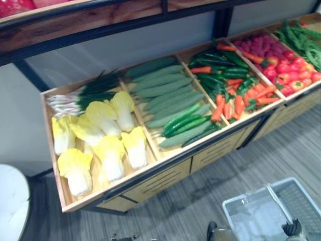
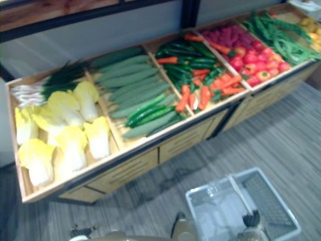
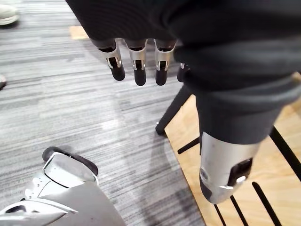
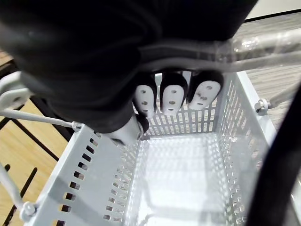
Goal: Pick vegetable in the basket
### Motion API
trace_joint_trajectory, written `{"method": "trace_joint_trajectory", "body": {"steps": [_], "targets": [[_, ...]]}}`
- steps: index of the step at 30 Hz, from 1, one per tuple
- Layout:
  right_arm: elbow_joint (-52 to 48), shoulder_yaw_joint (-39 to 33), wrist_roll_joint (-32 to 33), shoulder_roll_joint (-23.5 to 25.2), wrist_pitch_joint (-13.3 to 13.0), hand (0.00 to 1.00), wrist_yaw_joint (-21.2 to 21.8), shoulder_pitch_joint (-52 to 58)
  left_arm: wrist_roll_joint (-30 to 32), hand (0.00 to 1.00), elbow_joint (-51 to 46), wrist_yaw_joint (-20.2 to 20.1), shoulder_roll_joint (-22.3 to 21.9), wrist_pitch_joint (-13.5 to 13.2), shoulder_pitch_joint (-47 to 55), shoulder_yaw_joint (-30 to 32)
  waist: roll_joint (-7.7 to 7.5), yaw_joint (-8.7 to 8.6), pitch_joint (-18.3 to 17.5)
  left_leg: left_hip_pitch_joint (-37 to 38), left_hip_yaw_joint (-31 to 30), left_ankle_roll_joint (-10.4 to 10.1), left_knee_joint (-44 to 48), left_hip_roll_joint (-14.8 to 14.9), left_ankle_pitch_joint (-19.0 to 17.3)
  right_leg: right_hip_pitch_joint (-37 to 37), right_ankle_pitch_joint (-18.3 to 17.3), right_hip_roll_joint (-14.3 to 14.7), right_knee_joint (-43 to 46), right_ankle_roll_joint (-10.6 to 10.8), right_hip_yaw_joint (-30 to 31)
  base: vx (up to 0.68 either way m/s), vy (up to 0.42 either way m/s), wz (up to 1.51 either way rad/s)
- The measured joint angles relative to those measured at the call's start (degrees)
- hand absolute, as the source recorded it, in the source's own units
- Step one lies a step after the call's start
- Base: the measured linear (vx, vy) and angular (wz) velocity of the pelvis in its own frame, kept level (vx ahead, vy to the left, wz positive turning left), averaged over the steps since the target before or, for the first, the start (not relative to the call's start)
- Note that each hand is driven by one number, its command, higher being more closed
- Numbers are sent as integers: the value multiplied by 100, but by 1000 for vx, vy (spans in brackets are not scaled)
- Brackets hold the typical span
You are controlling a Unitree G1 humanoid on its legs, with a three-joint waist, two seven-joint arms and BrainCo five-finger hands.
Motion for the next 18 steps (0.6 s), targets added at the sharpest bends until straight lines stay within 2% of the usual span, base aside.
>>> {"method": "trace_joint_trajectory", "body": {"steps": [1,2,3,5,6,8,9,11,12,13,15,18], "targets": [[51,-218,127,61,3,100,-9,64,0,0,-16,19,-9,-42,0,60,-23,-84,-10,10,891,122,-182,103,233,169,1,-130,-139,-1,-254,103,-208,107],[58,-292,182,91,9,100,-30,107,2,0,-21,31,-14,-64,0,77,-21,-146,-11,1,1378,158,-238,160,269,231,3,-189,-185,-4,-401,51,-127,123],[95,-419,293,162,37,100,-71,132,1,0,-48,40,-40,-69,-33,115,-13,-180,-9,6,2251,149,-416,205,339,310,3,-269,-215,-4,-631,12,-53,93],[148,-573,461,262,50,100,-165,162,-2,0,-195,78,-85,-72,-80,171,-18,-239,-12,22,2904,128,-800,164,539,434,14,-301,-298,12,-982,-36,4,113],[148,-633,510,324,48,100,-176,174,-1,0,-342,94,-117,-71,-71,218,-15,-272,-14,49,2978,122,-1019,148,555,495,35,-289,-357,45,-1123,-81,64,117],[132,-685,621,467,22,100,-257,161,-4,0,-862,324,-271,-69,-68,576,58,-217,-58,89,2950,121,-1424,151,556,587,253,-148,-677,54,-1331,-123,92,63],[126,-686,653,530,-50,100,-262,160,-96,0,-1249,533,-331,-71,-45,805,33,-125,-47,69,2943,120,-1552,151,554,622,439,-35,-917,53,-1349,-185,86,25],[59,-702,663,640,-96,100,-287,159,-164,0,-1829,829,-377,-73,-1,1138,18,-115,-50,-12,2930,120,-1678,150,519,690,630,79,-1242,53,-1348,-170,63,18],[10,-707,662,718,-130,100,-379,152,-214,0,-2341,1107,-386,-81,16,1362,11,-117,-46,-23,2936,124,-1711,153,458,730,778,135,-1452,64,-1332,-133,67,14],[-21,-707,662,795,-163,100,-428,170,-212,0,-2880,1412,-420,-122,55,1522,-22,-123,-51,-33,2938,154,-1679,106,424,824,921,160,-1680,77,-1249,-154,72,4],[-37,-708,662,828,-169,100,-493,195,-185,0,-3560,1852,-464,-209,108,1665,12,-126,-84,-13,2966,146,-1670,46,332,897,1012,158,-1894,95,-1061,-160,58,-16],[-96,-693,668,820,-167,100,-560,217,-68,0,-4517,2259,-604,-290,120,1613,80,-147,-126,-29,3006,146,-1714,-41,327,844,1048,167,-2100,136,-726,-109,38,-23]]}}
